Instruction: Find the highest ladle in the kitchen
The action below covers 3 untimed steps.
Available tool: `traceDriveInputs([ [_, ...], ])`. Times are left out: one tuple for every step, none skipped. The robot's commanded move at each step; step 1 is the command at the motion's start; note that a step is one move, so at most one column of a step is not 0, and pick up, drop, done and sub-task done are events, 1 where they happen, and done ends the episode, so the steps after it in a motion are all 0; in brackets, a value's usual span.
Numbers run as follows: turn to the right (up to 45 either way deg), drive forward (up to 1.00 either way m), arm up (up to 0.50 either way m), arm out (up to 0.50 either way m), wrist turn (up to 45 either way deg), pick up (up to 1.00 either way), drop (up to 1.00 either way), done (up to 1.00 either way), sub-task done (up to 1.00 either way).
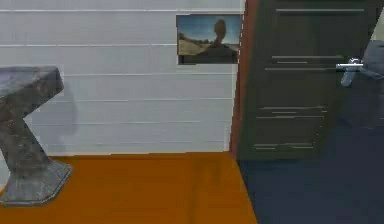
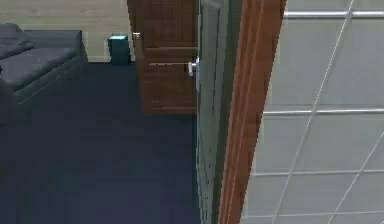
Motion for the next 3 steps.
traceDriveInputs([
  [45.0,0.0,0.0,0.0,0.0,0.0,0.0,0.0,0.0],
  [15.0,0.0,0.0,0.0,0.0,0.0,0.0,0.0,0.0],
  [0.0,1.0,0.0,0.0,0.0,0.0,0.0,0.0,0.0],
])
